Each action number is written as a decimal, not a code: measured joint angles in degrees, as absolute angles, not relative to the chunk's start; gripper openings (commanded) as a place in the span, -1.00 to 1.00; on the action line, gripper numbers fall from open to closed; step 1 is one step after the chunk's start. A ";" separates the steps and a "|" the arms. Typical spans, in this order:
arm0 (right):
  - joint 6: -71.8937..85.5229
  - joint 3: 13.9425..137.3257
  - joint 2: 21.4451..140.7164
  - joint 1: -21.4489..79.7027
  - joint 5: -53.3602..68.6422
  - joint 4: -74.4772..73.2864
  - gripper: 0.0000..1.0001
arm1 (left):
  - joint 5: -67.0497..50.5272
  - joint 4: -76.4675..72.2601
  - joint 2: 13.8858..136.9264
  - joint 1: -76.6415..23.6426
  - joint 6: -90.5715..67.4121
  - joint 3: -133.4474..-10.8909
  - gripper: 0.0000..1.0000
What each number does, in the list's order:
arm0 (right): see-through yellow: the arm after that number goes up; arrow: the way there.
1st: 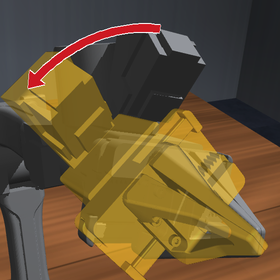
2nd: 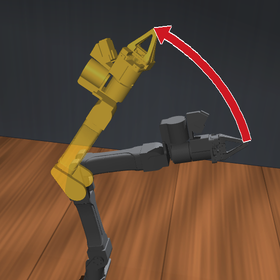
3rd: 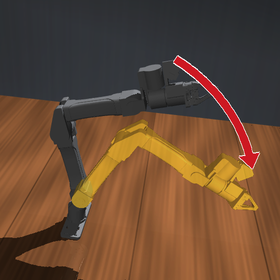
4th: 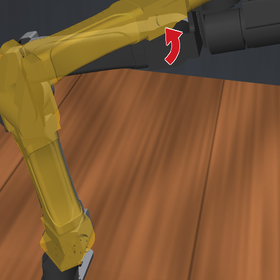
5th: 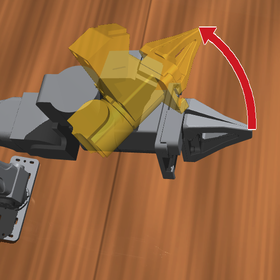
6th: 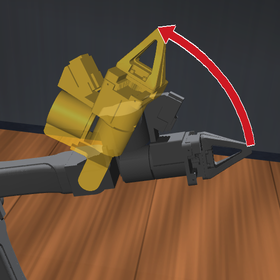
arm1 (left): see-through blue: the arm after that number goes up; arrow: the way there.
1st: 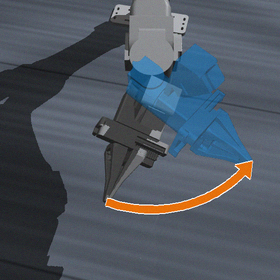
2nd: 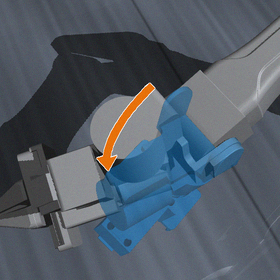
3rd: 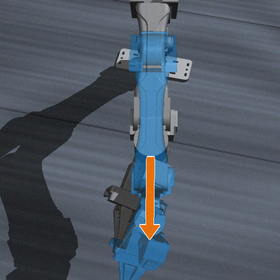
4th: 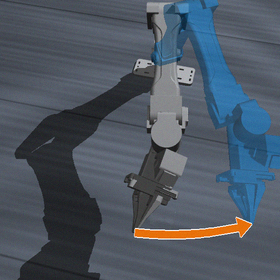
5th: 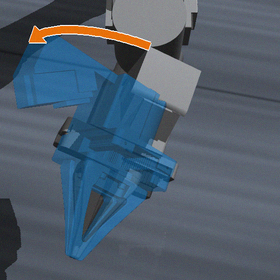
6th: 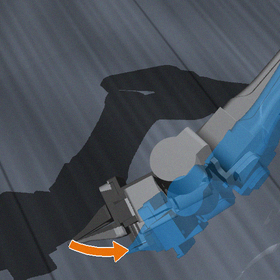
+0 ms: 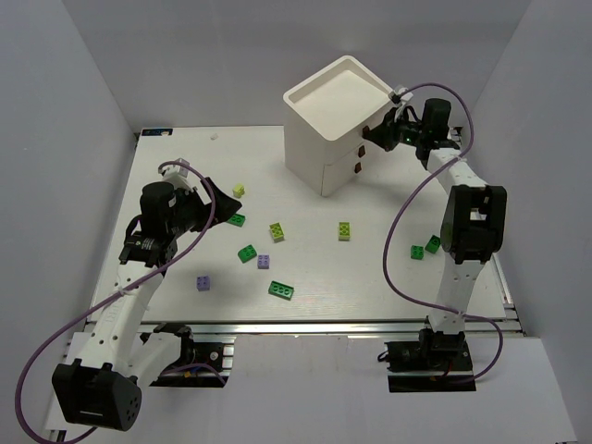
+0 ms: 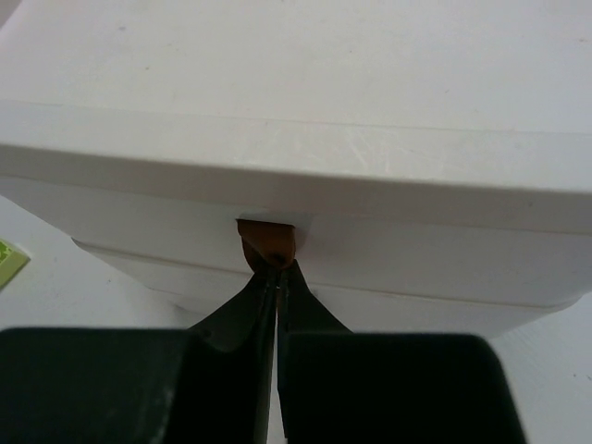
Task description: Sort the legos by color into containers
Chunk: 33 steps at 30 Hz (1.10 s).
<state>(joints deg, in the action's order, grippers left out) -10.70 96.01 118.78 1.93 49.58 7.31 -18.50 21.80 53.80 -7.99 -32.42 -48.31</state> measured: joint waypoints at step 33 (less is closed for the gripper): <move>-15.44 71.61 97.82 -2.74 47.70 5.26 -1.00 | -18.85 17.45 63.81 -7.99 -31.48 -47.99 0.96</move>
<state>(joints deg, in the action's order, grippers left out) -15.44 71.61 97.82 -2.74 47.70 5.26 -18.85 17.45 63.81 -7.99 -31.48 -47.99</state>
